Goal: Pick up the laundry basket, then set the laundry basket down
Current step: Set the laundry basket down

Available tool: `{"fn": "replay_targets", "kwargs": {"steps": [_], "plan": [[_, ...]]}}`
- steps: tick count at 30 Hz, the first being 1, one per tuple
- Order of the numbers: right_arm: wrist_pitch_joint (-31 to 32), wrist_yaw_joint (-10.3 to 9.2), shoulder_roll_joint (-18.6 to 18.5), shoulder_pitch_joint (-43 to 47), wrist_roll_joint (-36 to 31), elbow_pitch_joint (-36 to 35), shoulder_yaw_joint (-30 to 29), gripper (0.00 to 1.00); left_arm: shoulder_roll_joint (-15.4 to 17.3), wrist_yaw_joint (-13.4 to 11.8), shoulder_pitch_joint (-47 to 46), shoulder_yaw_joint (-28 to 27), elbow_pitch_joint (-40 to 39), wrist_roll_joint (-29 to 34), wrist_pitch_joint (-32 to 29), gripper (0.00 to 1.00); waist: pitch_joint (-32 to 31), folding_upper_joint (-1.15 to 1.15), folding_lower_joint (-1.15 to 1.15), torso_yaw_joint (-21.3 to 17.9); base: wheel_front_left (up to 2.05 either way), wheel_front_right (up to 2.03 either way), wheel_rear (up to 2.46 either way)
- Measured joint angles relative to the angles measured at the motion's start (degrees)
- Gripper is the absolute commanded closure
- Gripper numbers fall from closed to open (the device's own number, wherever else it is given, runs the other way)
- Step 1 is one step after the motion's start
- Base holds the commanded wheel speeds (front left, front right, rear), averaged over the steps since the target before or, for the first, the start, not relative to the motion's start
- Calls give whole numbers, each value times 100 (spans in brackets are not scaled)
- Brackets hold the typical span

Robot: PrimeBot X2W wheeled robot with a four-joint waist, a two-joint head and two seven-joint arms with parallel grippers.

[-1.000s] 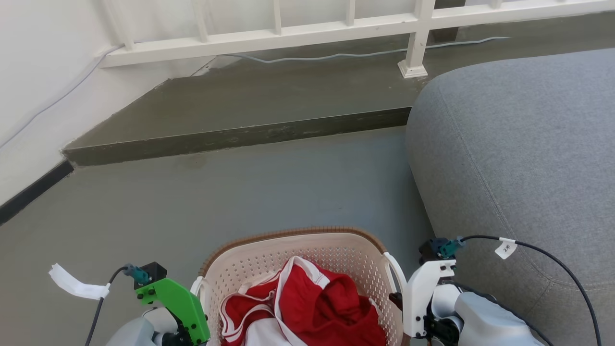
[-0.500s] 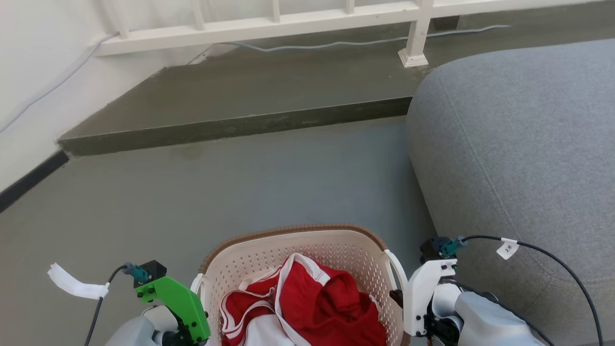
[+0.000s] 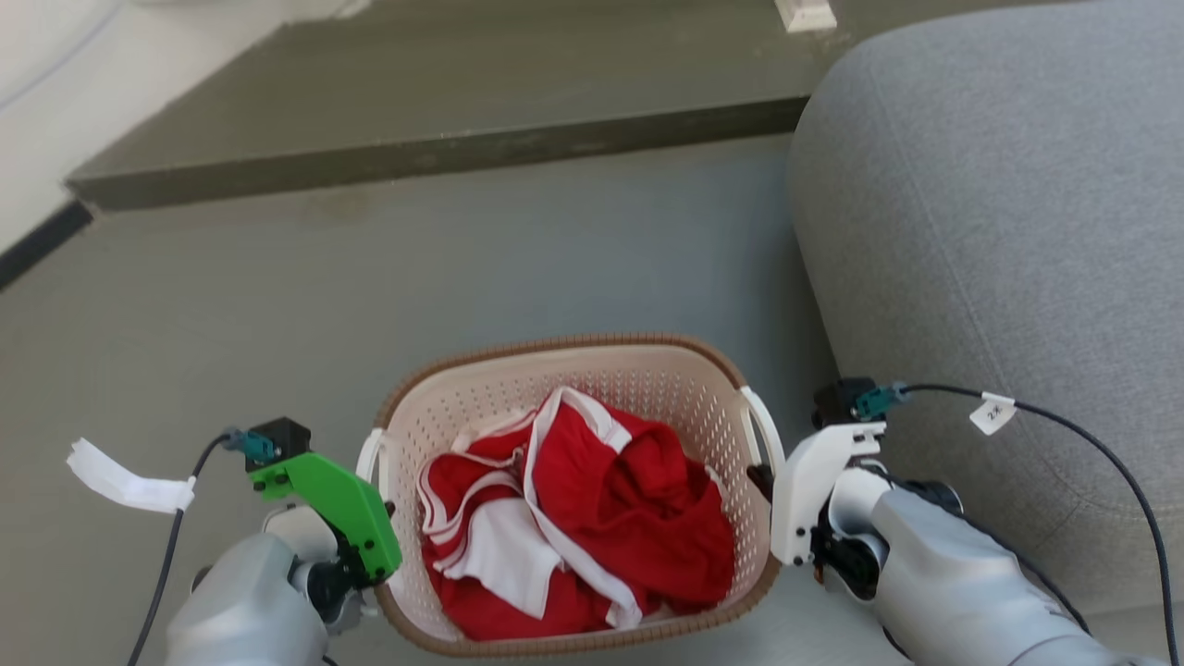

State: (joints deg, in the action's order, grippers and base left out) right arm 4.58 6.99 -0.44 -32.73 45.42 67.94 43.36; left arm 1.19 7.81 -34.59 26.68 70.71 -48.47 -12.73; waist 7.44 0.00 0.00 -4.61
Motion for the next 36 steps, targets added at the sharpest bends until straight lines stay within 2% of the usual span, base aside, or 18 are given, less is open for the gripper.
{"fn": "replay_targets", "kwargs": {"steps": [21,36], "plan": [[-519,-53,-124,-1238,-109,-42,-48,100,71,-102,-1056,89,-279,258,647,100,1655,0,1,92,0,0,0],[-1170,-110,-322,-1955,-319,-91,-68,100,35,-201,-1782,142,-436,438,1089,100,2833,0,1,198,0,0,0]]}}
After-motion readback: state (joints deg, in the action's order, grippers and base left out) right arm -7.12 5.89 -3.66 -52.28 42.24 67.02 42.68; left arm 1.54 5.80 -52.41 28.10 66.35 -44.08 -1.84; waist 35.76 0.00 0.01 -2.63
